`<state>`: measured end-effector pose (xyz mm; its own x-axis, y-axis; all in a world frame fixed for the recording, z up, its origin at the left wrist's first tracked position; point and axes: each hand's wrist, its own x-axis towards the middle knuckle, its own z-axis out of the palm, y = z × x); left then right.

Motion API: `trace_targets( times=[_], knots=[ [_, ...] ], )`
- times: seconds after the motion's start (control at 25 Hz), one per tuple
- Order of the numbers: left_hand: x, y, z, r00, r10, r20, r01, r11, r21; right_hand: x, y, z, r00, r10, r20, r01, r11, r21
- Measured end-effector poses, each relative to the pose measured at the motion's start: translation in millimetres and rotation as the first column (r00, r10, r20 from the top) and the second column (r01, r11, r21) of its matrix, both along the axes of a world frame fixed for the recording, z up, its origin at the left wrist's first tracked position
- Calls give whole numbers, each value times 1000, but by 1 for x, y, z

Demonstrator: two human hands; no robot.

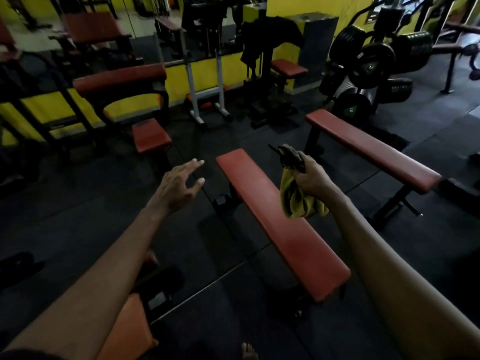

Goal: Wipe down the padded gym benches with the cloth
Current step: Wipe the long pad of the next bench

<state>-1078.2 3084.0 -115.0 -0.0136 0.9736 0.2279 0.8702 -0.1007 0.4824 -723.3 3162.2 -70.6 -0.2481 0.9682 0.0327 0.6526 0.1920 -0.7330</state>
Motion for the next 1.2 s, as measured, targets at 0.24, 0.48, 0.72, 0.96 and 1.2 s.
trace_targets(
  times=[0.24,0.48,0.72,0.96,1.2],
  knots=[
    [-23,86,-13,998,-55,-7,54,996,-70,-18,58,-15,998,-59,-16,58,998,-38],
    [-74,212,-32,988,-151,29,153,986,-66,-74,145,-27,988,-157,13,157,985,-66],
    [-139,331,-44,981,-194,17,194,975,-106,-135,238,-35,970,-237,44,240,968,-70],
    [-179,430,-80,952,-299,-60,282,939,-199,-178,327,-70,963,-260,77,268,955,-125],
    [-209,537,-128,961,-276,-32,260,934,-247,-219,444,-127,962,-271,45,274,941,-198]
  ],
)
